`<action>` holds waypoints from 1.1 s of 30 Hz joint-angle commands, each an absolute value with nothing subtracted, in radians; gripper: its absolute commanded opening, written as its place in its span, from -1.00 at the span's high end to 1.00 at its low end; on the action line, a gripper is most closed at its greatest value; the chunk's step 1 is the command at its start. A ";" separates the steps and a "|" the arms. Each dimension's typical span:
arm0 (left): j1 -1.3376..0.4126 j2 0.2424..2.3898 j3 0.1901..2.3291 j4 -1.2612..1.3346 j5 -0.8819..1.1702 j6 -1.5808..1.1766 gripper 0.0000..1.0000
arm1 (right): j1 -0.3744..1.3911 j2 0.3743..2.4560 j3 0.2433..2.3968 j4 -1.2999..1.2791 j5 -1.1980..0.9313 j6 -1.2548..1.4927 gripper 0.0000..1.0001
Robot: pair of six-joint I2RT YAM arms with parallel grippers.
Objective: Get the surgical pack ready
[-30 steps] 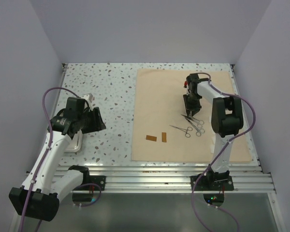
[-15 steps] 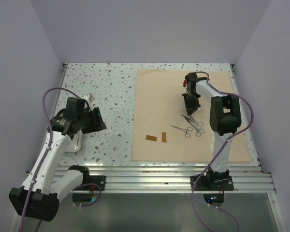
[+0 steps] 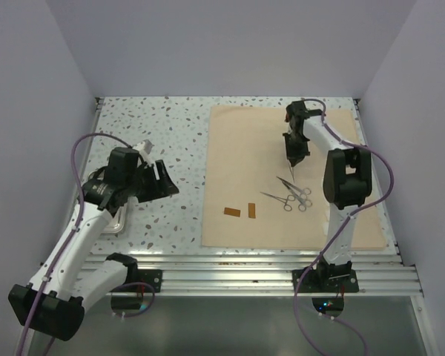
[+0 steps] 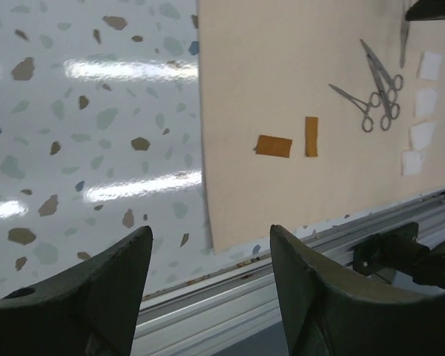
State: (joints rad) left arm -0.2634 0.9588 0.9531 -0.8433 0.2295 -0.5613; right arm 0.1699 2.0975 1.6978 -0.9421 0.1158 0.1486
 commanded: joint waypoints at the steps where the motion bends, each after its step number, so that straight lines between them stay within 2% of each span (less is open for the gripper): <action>1: -0.349 0.937 0.960 -0.660 0.290 -0.664 -0.39 | 0.170 1.971 1.752 -0.980 -0.042 0.240 1.00; 4: -0.393 0.942 0.904 -0.439 0.382 -0.759 -0.43 | 0.184 1.832 1.610 -0.797 -0.399 0.416 1.00; 6: -0.425 0.962 0.867 -0.291 0.403 -0.811 -0.36 | 0.219 1.726 1.470 -0.576 -0.497 0.583 1.00; 10: -0.524 1.087 0.903 -0.212 0.347 -0.805 -0.33 | 0.294 1.632 1.324 -0.257 -0.626 0.839 1.00; 17: -0.592 1.186 0.963 -0.189 0.262 -0.815 -0.33 | 0.437 1.563 1.272 -0.175 -0.589 0.960 1.00; 22: -0.600 1.196 0.977 -0.198 0.245 -0.810 -0.30 | 0.469 1.540 1.246 -0.163 -0.587 0.977 1.00; 33: -0.600 1.227 0.997 -0.225 0.218 -0.805 -0.08 | 0.500 1.509 1.207 -0.137 -0.612 1.008 1.00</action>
